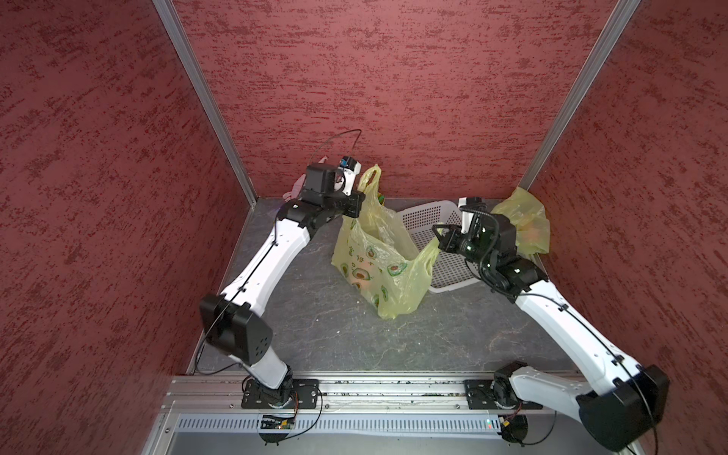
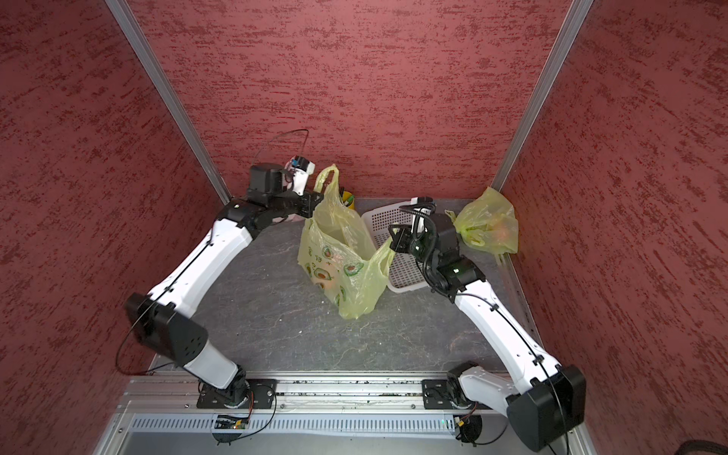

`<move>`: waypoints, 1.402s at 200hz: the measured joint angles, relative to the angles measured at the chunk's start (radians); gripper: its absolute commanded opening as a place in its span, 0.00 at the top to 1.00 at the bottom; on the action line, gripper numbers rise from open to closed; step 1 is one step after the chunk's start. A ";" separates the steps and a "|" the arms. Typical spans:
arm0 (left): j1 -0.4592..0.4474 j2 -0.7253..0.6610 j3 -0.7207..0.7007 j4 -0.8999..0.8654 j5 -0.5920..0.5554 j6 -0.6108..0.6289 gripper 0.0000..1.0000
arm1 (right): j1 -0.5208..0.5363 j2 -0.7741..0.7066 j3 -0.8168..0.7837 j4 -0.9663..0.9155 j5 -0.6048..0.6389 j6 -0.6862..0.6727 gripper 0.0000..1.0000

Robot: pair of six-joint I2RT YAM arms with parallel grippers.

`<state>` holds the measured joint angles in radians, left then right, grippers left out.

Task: Place the peach into a plastic bag & tie a knot
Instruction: Adjust the plastic bag at the center of the board.

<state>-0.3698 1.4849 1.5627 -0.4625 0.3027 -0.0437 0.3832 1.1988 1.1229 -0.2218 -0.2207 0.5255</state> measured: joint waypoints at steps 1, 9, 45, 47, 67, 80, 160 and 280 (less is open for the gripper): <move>0.000 -0.008 -0.007 0.004 0.003 -0.003 1.00 | -0.001 0.006 0.008 -0.002 0.000 -0.001 1.00; -0.006 -0.092 -0.089 0.064 0.018 -0.033 1.00 | -0.006 0.037 0.052 -0.010 0.002 -0.013 1.00; -0.058 -0.315 -0.414 0.278 0.006 -0.159 1.00 | -0.013 0.161 0.214 -0.047 -0.012 -0.068 0.54; -0.064 -0.321 -0.428 0.286 0.003 -0.164 1.00 | -0.014 0.166 0.219 -0.047 -0.016 -0.072 0.50; -0.110 -0.330 -0.529 0.354 -0.043 -0.206 1.00 | -0.014 0.183 0.238 -0.050 -0.051 -0.088 0.25; -0.130 -0.317 -0.559 0.377 -0.061 -0.224 1.00 | -0.010 0.184 0.251 -0.053 -0.077 -0.097 0.18; -0.148 -0.300 -0.568 0.449 -0.119 -0.240 1.00 | 0.186 0.260 0.477 -0.033 -0.176 -0.135 0.03; -0.156 -0.299 -0.568 0.462 -0.101 -0.235 0.78 | 0.270 0.470 0.605 -0.095 -0.128 -0.179 0.86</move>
<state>-0.5262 1.1854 0.9951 -0.0010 0.2012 -0.2787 0.6533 1.6684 1.7283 -0.3164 -0.3485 0.3466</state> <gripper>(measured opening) 0.071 0.272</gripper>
